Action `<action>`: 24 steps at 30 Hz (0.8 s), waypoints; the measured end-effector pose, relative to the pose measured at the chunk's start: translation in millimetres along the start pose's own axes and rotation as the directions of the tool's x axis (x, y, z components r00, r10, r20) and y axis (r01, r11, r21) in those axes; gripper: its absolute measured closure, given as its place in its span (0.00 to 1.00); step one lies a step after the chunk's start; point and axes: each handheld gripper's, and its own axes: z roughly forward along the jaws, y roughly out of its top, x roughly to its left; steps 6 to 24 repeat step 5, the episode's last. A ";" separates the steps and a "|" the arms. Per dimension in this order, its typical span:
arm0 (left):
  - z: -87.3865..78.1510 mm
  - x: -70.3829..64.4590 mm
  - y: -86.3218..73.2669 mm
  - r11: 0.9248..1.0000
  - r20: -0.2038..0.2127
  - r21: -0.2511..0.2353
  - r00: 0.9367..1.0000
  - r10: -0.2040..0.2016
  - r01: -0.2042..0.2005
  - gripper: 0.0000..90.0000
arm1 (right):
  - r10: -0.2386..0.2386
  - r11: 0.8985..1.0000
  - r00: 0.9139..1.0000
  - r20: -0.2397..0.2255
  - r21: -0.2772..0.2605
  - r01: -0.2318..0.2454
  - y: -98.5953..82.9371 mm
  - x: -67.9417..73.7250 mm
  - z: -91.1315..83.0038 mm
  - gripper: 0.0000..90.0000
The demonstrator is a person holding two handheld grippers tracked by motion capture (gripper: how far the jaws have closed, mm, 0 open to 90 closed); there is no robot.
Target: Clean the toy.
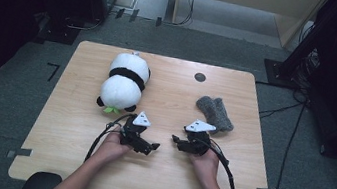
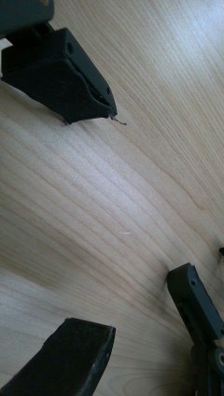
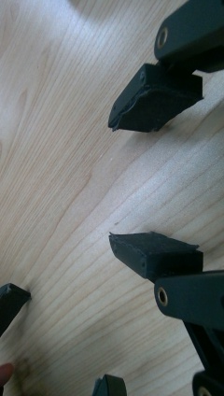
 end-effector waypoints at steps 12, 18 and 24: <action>1.1 -2.8 0.3 1.000 -0.023 0.011 1.000 0.020 -0.020 0.00 | -0.011 1.000 1.000 -0.021 0.008 0.011 0.1 -0.2 0.1 0.36; 1.1 -2.8 0.3 1.000 -0.023 0.011 1.000 0.020 -0.020 0.00 | -0.011 1.000 1.000 -0.021 0.008 0.011 0.1 -0.2 0.1 0.36; 1.1 -2.8 0.3 1.000 -0.023 0.011 1.000 0.020 -0.020 0.00 | -0.011 1.000 1.000 -0.021 0.008 0.011 0.1 -0.2 0.1 0.36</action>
